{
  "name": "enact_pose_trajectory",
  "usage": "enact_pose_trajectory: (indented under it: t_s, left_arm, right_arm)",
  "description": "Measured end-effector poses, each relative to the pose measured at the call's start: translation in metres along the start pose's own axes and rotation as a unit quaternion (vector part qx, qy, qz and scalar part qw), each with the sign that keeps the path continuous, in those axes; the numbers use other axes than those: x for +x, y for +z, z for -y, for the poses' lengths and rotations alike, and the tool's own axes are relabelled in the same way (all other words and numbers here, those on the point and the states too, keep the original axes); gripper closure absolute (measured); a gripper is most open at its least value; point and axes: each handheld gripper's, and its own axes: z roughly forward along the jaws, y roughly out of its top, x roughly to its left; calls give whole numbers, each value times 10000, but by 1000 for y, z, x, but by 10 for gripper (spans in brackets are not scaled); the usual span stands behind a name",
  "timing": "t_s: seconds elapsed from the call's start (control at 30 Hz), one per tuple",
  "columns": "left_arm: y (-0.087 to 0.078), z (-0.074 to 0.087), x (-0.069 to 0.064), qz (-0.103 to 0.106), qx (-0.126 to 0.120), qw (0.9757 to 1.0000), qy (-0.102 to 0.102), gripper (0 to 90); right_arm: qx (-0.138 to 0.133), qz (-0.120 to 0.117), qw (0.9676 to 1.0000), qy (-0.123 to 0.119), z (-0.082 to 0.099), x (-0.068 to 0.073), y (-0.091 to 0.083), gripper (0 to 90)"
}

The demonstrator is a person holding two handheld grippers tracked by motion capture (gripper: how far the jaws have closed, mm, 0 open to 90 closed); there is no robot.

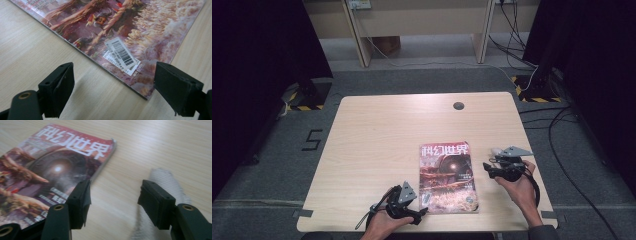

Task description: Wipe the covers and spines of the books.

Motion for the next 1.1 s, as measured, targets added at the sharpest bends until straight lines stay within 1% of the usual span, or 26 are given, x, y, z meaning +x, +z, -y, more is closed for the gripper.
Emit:
enact_pose_trajectory:
  t_s: [0.03,0.1,0.17,0.2,0.27,0.33,0.37,0.5,0.57,0.67,0.77,0.83,0.93,1.1]
  left_arm:
    - [0,0,-1,15,-6,10000,11,163]
    - [-1,0,-2,40,-15,10000,28,163]
    - [-1,0,-3,50,-44,10000,51,162]
    - [-1,0,-3,57,-50,10000,58,162]
    - [-1,0,-4,71,-53,9999,72,162]
    - [0,0,-5,80,-44,9999,92,162]
    - [0,0,-5,102,-38,9999,127,162]
    - [1,1,-7,111,-29,9998,159,162]
    - [2,1,-7,113,-13,9998,175,162]
    - [2,1,-8,97,22,9997,211,162]
    - [3,1,-7,52,48,9998,206,163]
    - [3,2,-6,19,82,9998,206,164]
    - [3,2,-5,-2,137,9997,196,154]
    - [1,2,-4,-150,228,9990,355,145]
  right_arm:
    - [21,-58,10000,24,-1,4,0,409]
    - [-4,-208,9998,-2,-1,10,4,408]
    - [74,-341,9994,-24,0,16,8,404]
    - [84,-384,9992,-63,0,18,11,404]
    - [179,-491,9986,-8,2,23,16,405]
    - [259,-555,9980,-125,3,27,21,405]
    - [319,-598,9976,-145,4,29,23,406]
    - [453,-764,9959,-155,6,36,30,408]
    - [521,-784,9953,-233,7,41,34,411]
    - [631,-847,9941,-233,8,46,38,411]
    - [718,-827,9936,-260,10,48,44,399]
    - [723,-874,9933,-209,10,50,45,388]
    - [732,-859,9934,-228,10,51,45,380]
    - [776,-838,9931,-256,11,55,44,361]
